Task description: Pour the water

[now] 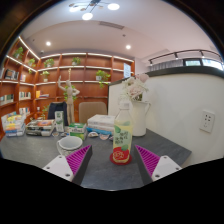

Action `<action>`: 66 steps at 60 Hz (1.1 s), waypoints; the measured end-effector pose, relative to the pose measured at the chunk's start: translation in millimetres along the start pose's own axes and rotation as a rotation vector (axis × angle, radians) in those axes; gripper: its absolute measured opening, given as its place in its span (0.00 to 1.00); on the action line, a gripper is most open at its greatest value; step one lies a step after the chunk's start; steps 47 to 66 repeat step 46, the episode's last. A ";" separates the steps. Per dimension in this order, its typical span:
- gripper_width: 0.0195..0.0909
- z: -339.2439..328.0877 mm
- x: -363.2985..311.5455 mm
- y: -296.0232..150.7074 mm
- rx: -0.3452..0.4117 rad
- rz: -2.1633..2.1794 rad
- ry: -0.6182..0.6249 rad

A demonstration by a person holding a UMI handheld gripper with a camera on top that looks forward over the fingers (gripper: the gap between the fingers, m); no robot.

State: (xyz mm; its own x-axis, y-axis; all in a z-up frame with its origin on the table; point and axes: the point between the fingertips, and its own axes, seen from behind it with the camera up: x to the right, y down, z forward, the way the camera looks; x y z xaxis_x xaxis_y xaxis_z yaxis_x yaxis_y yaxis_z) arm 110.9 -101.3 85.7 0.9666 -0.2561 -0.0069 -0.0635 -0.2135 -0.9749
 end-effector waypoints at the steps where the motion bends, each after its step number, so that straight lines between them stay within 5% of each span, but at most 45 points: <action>1: 0.92 -4.4 -2.4 -1.3 0.002 0.005 -0.009; 19: 0.91 -71.6 -53.7 -21.0 0.041 -0.010 -0.247; 66: 0.88 -80.6 -29.4 -46.4 0.078 -0.053 -0.192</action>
